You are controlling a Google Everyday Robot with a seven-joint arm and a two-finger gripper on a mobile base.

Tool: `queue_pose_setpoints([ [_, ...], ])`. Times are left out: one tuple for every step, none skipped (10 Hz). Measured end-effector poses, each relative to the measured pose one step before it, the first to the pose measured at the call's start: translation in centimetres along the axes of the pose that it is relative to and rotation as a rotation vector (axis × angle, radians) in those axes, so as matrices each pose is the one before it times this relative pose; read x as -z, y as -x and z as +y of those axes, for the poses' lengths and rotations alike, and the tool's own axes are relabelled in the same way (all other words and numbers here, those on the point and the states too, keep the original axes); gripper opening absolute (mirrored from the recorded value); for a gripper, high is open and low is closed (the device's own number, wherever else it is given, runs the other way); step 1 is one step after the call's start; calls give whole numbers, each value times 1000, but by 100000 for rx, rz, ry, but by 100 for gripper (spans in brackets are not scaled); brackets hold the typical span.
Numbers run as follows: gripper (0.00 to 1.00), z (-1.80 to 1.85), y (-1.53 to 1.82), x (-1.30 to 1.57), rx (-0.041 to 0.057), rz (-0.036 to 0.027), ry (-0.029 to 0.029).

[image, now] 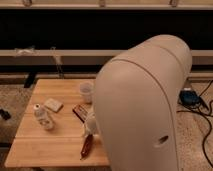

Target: Drag the pepper across the table

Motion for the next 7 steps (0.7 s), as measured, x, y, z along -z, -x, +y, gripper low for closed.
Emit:
queue_pose_setpoints([
  [65, 1, 15, 53, 551, -317, 57],
  [65, 10, -47, 28, 436, -239, -97],
  [65, 126, -51, 11, 605, -188, -70],
  [65, 118, -34, -3, 518, -150, -73],
  [65, 29, -23, 6, 361, -223, -242],
  [65, -5, -36, -38, 393, -114, -383],
  [65, -20, -20, -79, 571, -34, -565],
])
